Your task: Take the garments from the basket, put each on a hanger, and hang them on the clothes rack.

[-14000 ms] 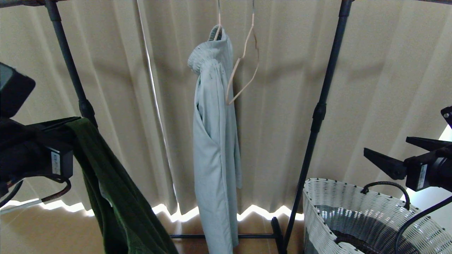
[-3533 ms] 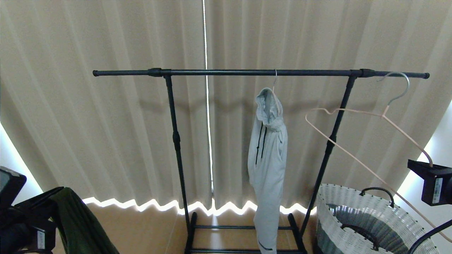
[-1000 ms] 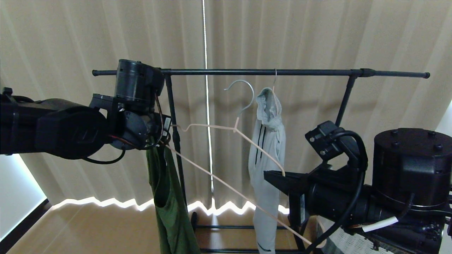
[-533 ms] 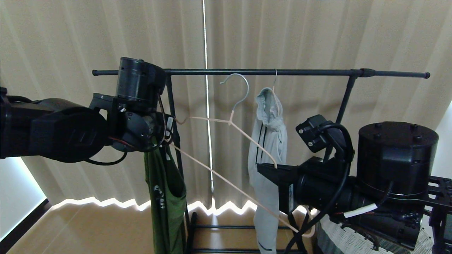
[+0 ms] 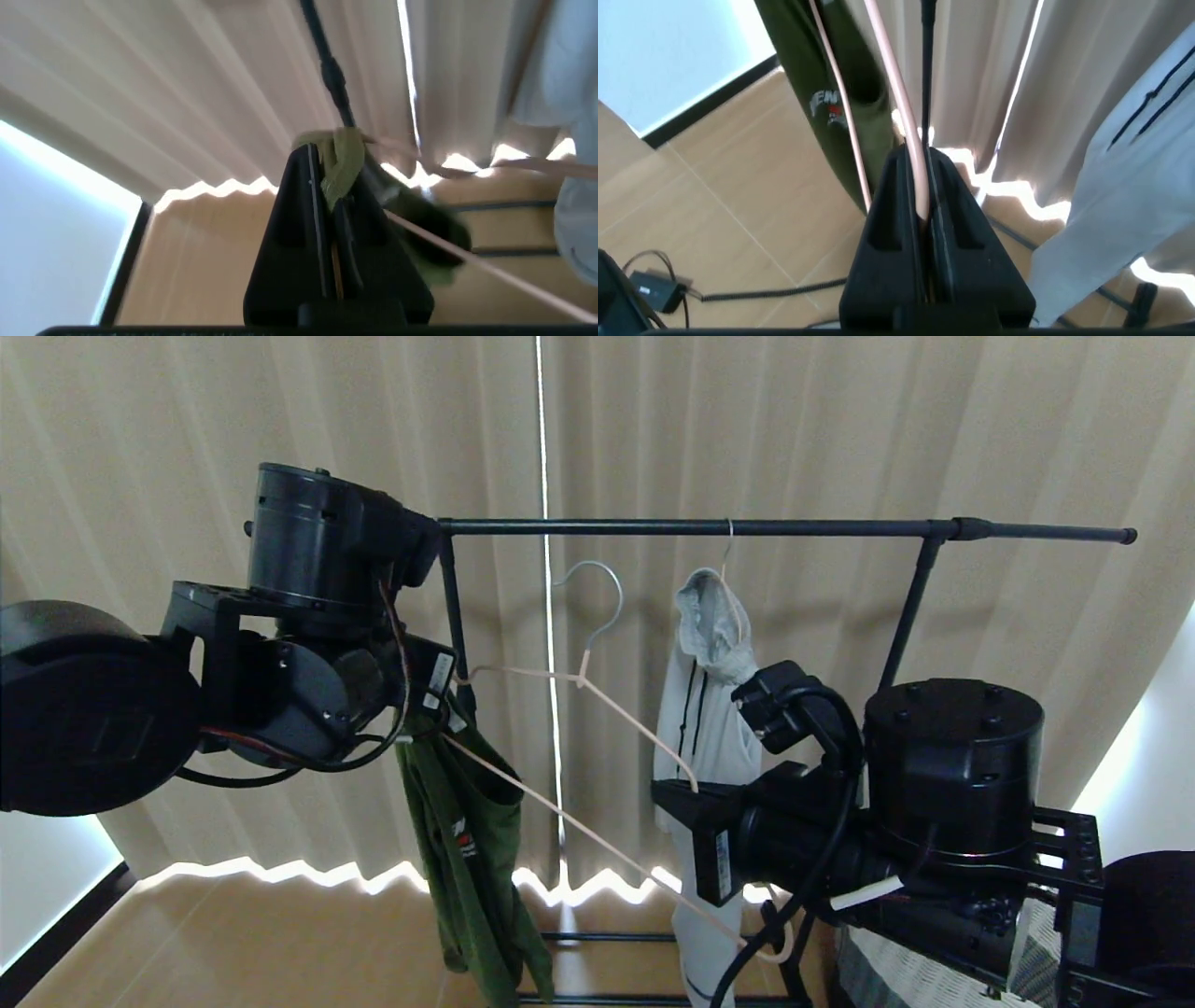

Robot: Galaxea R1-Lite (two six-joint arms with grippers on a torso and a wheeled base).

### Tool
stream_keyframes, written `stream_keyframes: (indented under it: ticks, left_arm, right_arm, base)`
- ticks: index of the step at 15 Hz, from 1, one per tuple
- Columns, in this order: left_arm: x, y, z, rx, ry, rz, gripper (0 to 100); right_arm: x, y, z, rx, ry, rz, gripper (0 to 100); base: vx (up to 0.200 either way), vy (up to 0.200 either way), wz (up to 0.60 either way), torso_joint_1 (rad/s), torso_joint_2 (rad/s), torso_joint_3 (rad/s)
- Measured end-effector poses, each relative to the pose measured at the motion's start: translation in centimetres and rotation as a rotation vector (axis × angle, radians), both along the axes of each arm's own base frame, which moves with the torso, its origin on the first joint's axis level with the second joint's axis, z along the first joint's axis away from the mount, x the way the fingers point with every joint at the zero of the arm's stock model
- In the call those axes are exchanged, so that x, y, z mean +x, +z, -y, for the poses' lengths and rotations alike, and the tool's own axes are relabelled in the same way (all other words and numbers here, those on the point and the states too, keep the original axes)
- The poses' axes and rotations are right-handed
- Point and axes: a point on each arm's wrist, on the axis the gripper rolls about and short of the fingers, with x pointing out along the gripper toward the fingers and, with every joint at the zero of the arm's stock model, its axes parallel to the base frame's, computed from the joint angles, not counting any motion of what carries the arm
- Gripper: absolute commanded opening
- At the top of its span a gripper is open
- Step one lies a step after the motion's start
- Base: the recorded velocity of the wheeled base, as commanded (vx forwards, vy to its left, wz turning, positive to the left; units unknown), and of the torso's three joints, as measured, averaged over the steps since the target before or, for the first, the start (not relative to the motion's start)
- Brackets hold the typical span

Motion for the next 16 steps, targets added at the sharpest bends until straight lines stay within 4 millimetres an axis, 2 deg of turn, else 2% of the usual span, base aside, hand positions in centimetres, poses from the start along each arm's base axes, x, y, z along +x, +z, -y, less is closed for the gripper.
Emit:
stream_keyframes:
  ticks: [4, 6, 16]
  left_arm:
    - [0.8, 0.2, -2.0, 0.022, 0.059, 0.002, 0]
    - [1.1, 0.0, -2.2, 0.026, 0.070, -0.006, 0]
    - [1.8, -1.2, -1.0, 0.050, -0.037, -0.037, 0]
  right_arm:
    - [-0.9, 0.1, 1.2, 0.001, -0.001, -0.003, 0]
    - [-1.7, 0.3, 2.0, 0.007, 0.001, -0.002, 0]
    - [-3.5, 1.4, 3.7, 0.058, 0.083, 0.007, 0]
  base:
    - [0.000, 0.000, 0.00, 0.000, 0.00, 0.000]
    - [0.000, 0.000, 0.00, 0.000, 0.00, 0.000]
    - [0.000, 0.000, 0.00, 0.000, 0.00, 0.000]
